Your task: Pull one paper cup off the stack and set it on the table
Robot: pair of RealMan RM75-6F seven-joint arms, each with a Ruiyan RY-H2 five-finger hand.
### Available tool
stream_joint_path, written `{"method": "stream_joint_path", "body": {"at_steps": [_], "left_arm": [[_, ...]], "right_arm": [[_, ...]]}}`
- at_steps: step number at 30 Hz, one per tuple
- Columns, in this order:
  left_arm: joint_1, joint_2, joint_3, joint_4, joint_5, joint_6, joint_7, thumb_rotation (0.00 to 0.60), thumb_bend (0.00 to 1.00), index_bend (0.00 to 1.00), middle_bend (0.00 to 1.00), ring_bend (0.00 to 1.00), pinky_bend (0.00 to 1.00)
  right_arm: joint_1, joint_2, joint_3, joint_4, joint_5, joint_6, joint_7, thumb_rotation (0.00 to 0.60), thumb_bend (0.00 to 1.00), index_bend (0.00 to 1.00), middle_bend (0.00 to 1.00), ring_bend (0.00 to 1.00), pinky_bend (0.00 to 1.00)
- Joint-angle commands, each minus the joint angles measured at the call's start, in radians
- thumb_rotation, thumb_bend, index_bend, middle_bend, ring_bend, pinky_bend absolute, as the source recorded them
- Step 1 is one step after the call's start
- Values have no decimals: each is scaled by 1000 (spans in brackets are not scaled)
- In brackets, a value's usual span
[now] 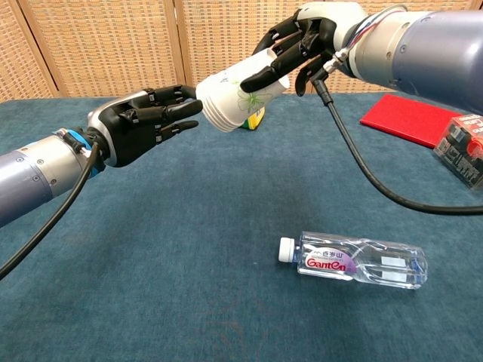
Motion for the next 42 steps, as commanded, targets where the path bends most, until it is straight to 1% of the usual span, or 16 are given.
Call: {"method": "stream_joint_path", "body": {"at_steps": [1, 12, 25, 42], "left_arm": [[-1, -1, 1, 1, -1, 0, 0, 600, 342, 546, 0, 0, 0], [-11, -6, 1, 8, 3, -10, -25, 600, 362, 583, 0, 0, 0], [-15, -8, 7, 17, 3, -15, -39, 600, 380, 654, 0, 0, 0], [6, 6, 28, 34, 5, -6, -47, 600, 380, 668, 0, 0, 0]], "right_arm": [[0, 1, -2, 0, -1, -1, -1, 600, 172, 744, 617, 479, 714], [-1, 1, -10, -3, -4, -2, -4, 600, 172, 744, 618, 480, 713], [-5, 1, -18, 3, -4, -8, -4, 600, 172, 744, 618, 480, 713], [-14, 19, -14, 8, -11, -4, -2, 600, 172, 744, 618, 480, 713]]}}
